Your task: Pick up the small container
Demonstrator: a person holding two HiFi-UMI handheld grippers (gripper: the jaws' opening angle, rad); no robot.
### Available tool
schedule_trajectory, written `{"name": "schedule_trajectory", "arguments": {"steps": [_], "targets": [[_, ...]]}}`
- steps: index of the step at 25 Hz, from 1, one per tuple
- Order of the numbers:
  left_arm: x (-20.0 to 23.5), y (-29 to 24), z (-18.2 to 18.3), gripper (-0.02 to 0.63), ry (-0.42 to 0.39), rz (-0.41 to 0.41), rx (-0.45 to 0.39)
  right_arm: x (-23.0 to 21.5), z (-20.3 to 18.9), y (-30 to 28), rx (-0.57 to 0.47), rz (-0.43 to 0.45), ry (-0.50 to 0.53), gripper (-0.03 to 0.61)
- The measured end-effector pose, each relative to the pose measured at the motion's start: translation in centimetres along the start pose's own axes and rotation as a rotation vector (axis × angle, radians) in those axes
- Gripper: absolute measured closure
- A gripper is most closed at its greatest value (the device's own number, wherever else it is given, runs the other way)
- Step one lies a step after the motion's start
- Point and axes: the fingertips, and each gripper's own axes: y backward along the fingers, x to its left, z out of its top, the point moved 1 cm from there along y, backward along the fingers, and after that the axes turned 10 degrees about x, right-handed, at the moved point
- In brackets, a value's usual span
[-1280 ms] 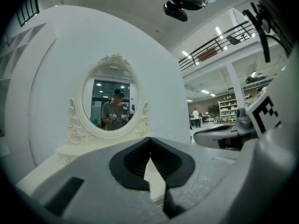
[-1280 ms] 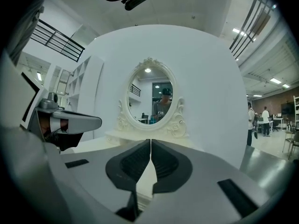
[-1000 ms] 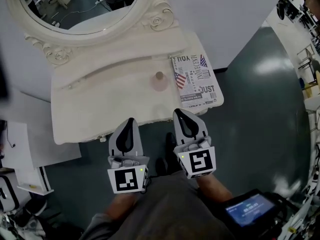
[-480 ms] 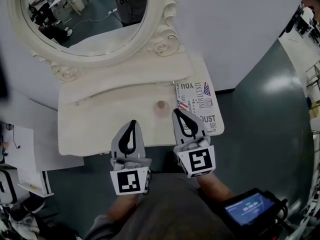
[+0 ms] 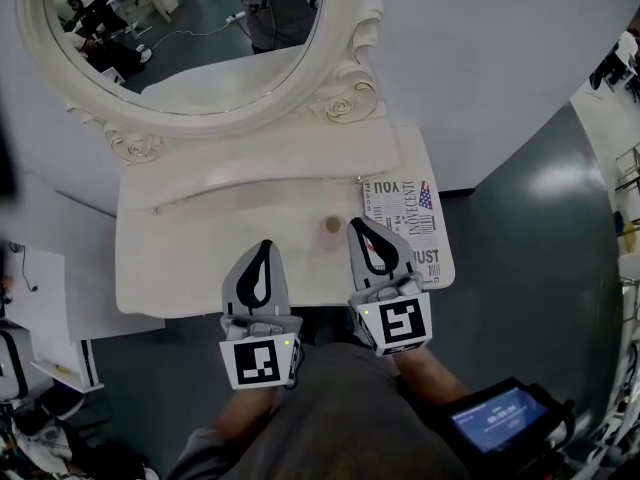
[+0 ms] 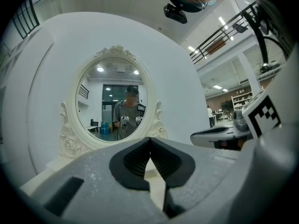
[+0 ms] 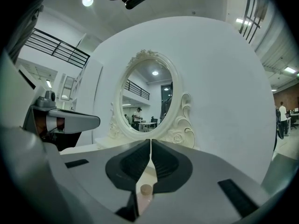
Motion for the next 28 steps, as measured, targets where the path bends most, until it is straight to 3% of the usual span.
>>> {"name": "schedule_trajectory", "arguments": {"steps": [15, 19, 28], "targets": [[2.4, -5.1, -2.7, 0.6, 0.025, -0.077, 0.057, 0.0, -3.7, -5.1, 0.115, -0.016, -0.04, 0.557], [2.5, -6.4, -4.8, 0.6, 0.047, -0.11, 0.108, 0.5, -6.0, -6.5, 0.159, -0.007, -0.049, 0.414], [3.2, -8.6, -8.8, 0.6, 0.072, -0.147, 0.199, 1.1, -10.5, -8.5, 0.236, -0.038, -0.06, 0.367]]}}
